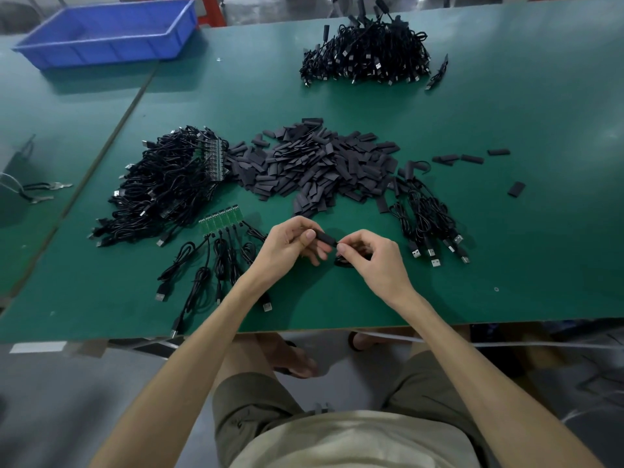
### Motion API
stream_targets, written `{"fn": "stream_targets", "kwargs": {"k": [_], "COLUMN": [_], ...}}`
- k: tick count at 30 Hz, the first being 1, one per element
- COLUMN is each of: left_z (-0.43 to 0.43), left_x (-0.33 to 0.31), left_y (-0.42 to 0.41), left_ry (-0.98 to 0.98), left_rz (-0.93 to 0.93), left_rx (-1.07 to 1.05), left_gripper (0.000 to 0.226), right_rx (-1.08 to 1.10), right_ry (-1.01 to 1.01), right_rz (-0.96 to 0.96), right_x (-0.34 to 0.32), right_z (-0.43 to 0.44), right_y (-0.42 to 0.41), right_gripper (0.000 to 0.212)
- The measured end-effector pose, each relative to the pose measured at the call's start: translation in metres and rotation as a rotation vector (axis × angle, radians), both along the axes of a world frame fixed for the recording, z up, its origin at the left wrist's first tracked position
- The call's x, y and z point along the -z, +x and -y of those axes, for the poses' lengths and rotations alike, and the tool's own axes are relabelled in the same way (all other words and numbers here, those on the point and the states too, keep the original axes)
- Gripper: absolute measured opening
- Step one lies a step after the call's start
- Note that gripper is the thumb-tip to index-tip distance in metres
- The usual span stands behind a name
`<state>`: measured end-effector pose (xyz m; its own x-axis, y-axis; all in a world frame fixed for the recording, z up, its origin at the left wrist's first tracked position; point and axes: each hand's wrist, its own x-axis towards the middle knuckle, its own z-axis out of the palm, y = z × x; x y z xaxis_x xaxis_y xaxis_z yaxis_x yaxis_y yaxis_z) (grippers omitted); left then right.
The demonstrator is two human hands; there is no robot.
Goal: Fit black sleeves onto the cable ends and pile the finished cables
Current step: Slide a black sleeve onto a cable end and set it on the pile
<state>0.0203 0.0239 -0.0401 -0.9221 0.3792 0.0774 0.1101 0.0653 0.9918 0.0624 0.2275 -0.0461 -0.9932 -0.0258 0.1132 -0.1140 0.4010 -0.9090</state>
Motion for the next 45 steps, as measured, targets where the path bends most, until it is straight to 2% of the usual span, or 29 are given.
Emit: {"fn": "stream_targets", "kwargs": {"k": [17,24,28,39,45], "left_z": [-0.0008,0.002,0.0014,-0.0017,-0.001], "left_x": [-0.0001,-0.0008,0.0011,0.0069,0.0066], "left_y": [-0.0006,-0.0006,-0.0008,-0.0004,-0.0008], "left_ry": [0.031,0.058,0.047,-0.082,-0.078], "left_rz": [0.049,0.012,0.013,-0.077,-0.068], "left_rx": [-0.04,0.012,0.007,-0.025,-0.026], "left_gripper": [0.019,0.02,0.015,0.02,0.02], "right_rx": [0.01,-0.002,-0.019,-0.045,-0.042], "right_ry": [0.031,0.049,0.064,0.141,0.15], "right_rz": [0.006,0.006,0.014,0.033,0.034], "right_x": [-0.0012,-0.0029,-0.0033,-0.0052,-0.0065], "right_z": [0.0006,0.0009,0.0005,0.001,0.0017], "right_y": [0.0004,0.0016,0.0018,0.0034,0.0037], "right_gripper": [0.009,0.009,0.006,0.013,0.015]}}
